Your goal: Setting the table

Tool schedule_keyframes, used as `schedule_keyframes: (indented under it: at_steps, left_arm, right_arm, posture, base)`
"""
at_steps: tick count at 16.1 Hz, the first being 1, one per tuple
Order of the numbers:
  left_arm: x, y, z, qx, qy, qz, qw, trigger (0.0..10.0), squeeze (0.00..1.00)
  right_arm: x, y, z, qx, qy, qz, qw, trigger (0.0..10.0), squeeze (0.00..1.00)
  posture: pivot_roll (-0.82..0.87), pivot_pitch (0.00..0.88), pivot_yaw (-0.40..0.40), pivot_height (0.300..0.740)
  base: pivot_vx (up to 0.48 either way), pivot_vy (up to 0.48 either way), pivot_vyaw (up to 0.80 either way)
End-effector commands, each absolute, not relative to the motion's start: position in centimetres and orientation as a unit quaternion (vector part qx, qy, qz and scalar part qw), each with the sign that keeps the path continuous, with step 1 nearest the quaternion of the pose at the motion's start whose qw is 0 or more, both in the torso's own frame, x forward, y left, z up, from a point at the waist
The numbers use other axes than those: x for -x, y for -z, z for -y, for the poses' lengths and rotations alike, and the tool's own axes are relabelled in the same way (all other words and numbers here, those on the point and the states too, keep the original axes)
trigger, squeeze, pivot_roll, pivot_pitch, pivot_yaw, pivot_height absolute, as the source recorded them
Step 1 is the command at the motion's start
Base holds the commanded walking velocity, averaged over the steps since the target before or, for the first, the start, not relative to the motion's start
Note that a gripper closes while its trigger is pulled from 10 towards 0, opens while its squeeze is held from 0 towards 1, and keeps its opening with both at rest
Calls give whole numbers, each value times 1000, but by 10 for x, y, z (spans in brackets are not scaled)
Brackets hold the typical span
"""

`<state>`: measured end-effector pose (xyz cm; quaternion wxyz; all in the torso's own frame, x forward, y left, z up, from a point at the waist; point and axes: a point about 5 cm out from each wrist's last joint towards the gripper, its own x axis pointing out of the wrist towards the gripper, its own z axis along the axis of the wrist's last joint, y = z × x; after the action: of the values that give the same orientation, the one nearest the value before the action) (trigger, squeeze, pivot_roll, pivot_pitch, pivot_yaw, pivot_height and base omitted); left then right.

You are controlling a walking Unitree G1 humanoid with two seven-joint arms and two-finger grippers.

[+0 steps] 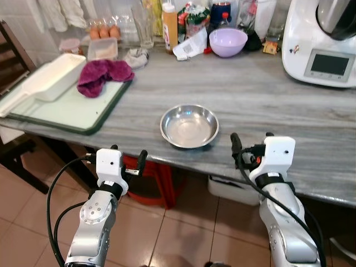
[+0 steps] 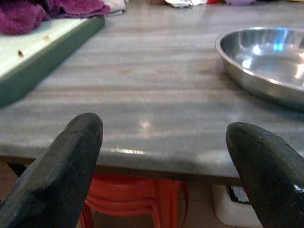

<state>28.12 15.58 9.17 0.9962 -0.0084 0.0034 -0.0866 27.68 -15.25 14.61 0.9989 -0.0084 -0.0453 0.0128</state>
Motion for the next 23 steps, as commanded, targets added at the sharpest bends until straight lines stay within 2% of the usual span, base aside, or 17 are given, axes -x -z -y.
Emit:
schedule_keyframes:
  at_steps: [1,23]
  left_arm:
    - [-279,-87,-160,5,80,-16,997,10000,0]
    - [-280,-89,-164,-5,74,-16,997,10000,0]
  right_arm:
    - [-277,-141,154,3,-6,35,999,10000,0]
    - [-278,-137,157,-11,3,23,1000,10000,0]
  posture:
    - [-117,125,80,740]
    - [-113,136,90,740]
  base:
    - [-251,0,0]
    - [-269,0,0]
